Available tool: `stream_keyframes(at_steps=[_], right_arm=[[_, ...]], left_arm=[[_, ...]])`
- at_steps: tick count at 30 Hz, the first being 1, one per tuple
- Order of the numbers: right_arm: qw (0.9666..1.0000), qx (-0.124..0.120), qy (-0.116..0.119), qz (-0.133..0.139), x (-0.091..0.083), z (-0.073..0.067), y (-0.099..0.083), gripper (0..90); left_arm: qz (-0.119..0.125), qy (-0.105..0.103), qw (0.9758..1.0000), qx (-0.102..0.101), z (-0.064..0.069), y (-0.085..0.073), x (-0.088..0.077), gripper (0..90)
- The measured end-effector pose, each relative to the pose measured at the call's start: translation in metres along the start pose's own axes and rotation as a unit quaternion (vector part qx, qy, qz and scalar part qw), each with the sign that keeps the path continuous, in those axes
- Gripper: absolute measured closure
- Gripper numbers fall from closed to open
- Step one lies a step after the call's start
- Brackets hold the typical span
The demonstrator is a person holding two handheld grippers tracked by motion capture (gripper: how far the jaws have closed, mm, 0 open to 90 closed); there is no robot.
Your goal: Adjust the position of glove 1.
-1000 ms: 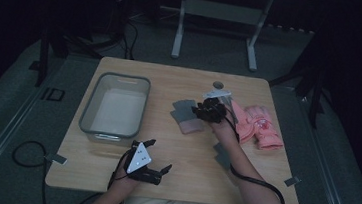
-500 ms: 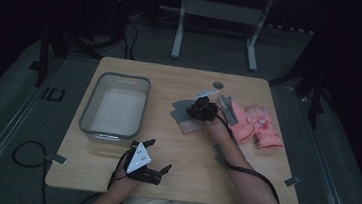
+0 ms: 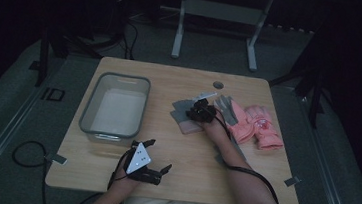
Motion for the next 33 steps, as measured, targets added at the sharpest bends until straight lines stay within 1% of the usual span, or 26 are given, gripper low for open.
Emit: stream_keyframes(at_steps=[1, 3, 4, 6, 7, 8, 10, 11, 12, 13, 15, 16, 17, 18, 20, 22, 24, 25, 26, 27, 28, 29, 30, 31, 32, 33], right_arm=[[1.0, -0.003, -0.003, 0.003, 0.001, -0.001, 0.0, 75.1], [0.9999, -0.009, -0.009, 0.004, 0.002, -0.002, 0.0, 78.9], [0.9999, -0.009, -0.009, 0.004, 0.002, -0.002, 0.0, 78.9], [0.9999, -0.009, -0.014, 0.0, 0.002, -0.004, 0.001, 83.1], [0.9998, -0.003, -0.02, -0.001, 0.003, -0.005, 0.002, 85.2], [0.9998, -0.003, -0.02, -0.001, 0.003, -0.005, 0.002, 85.2], [0.9997, 0.008, -0.021, -0.001, 0.003, -0.005, 0.003, 86.1], [0.9997, 0.012, -0.023, 0.0, 0.001, -0.006, 0.004, 86.3], [0.9994, 0.027, -0.02, 0.009, -0.005, -0.01, 0.008, 86.4], [0.9994, 0.027, -0.02, 0.009, -0.005, -0.01, 0.008, 86.4], [0.9992, 0.022, -0.028, 0.02, -0.013, -0.018, 0.013, 86.4], [0.9983, 0.032, -0.032, 0.037, -0.025, -0.028, 0.019, 86.4], [0.9975, 0.036, -0.033, 0.051, -0.032, -0.033, 0.023, 86.5], [0.9975, 0.036, -0.033, 0.051, -0.032, -0.033, 0.023, 86.5], [0.9956, 0.044, -0.04, 0.072, -0.046, -0.045, 0.03, 86.6], [0.9943, 0.044, -0.047, 0.085, -0.059, -0.057, 0.034, 86.6], [0.9918, 0.06, -0.047, 0.103, -0.074, -0.067, 0.036, 86.8], [0.9888, 0.069, -0.057, 0.119, -0.089, -0.076, 0.035, 86.8], [0.9888, 0.069, -0.057, 0.119, -0.089, -0.076, 0.035, 86.8], [0.9876, 0.076, -0.056, 0.126, -0.096, -0.08, 0.034, 86.8], [0.9849, 0.087, -0.062, 0.137, -0.108, -0.087, 0.029, 86.8], [0.9849, 0.087, -0.062, 0.137, -0.108, -0.087, 0.029, 86.8], [0.9842, 0.09, -0.062, 0.139, -0.112, -0.091, 0.025, 86.9], [0.9839, 0.093, -0.062, 0.139, -0.116, -0.095, 0.02, 86.9], [0.9821, 0.106, -0.062, 0.143, -0.122, -0.1, 0.009, 86.9], [0.9821, 0.106, -0.062, 0.143, -0.122, -0.1, 0.009, 86.9]], left_arm=[[0.0, 0.0, 1.0, -0.001, 0.0, 0.0, 0.0, 0.6], [-0.001, -0.001, 1.0, -0.002, 0.0, 0.0, 0.0, 0.6], [-0.001, -0.001, 1.0, -0.001, 0.0, 0.0, 0.0, 0.6], [-0.001, -0.001, 1.0, 0.0, 0.0, 0.0, 0.0, 0.6], [-0.001, -0.001, 1.0, 0.0, 0.0, 0.0, 0.0, 0.6], [-0.001, 0.0, 1.0, 0.001, 0.0, 0.0, 0.0, 0.6], [0.0, 0.0, 1.0, 0.001, 0.0, 0.0, 0.0, 0.6], [-0.001, 0.0, 1.0, 0.001, 0.0, 0.0, 0.0, 0.6], [-0.001, 0.0, 1.0, 0.001, 0.0, 0.0, 0.0, 0.6], [-0.001, 0.0, 1.0, 0.001, 0.0, 0.0, 0.0, 0.6], [-0.002, -0.001, 1.0, 0.002, 0.0, 0.0, 0.0, 0.6], [-0.002, 0.0, 1.0, 0.003, 0.0, 0.0, 0.0, 0.6], [-0.001, 0.001, 1.0, 0.003, 0.0, 0.0, 0.0, 0.6], [-0.001, 0.001, 1.0, 0.003, 0.0, 0.0, 0.0, 0.6], [-0.001, 0.001, 1.0, 0.002, 0.0, 0.0, 0.0, 0.6], [-0.001, 0.003, 1.0, 0.003, 0.001, 0.0, 0.0, 0.6], [0.0, 0.004, 1.0, 0.006, 0.001, 0.0, 0.0, 0.6], [0.001, 0.005, 1.0, 0.004, 0.001, 0.0, 0.0, 0.6], [0.0, 0.004, 1.0, 0.005, 0.001, 0.0, 0.0, 0.6], [0.0, 0.004, 1.0, 0.004, 0.001, 0.0, 0.0, 0.6], [0.0, 0.004, 1.0, 0.004, 0.001, 0.0, 0.0, 0.6], [0.001, 0.004, 1.0, 0.003, 0.001, 0.0, 0.0, 0.6], [0.0, 0.004, 1.0, 0.003, 0.001, 0.0, 0.0, 0.6], [0.0, 0.004, 1.0, 0.003, 0.001, 0.0, 0.0, 0.6], [-0.001, 0.004, 1.0, 0.003, 0.001, 0.0, 0.0, 0.6], [-0.001, 0.004, 1.0, 0.004, 0.001, 0.0, 0.0, 0.6]])
Point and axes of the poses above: each handheld gripper's, and its own axes: x roughly forward along the jaws, y roughly out of its top, z roughly to its right, the point moved 4 cm from there along x, roughly forward along the jaws, and after that the axes turned 12 degrees about y, right-handed, at the moved point
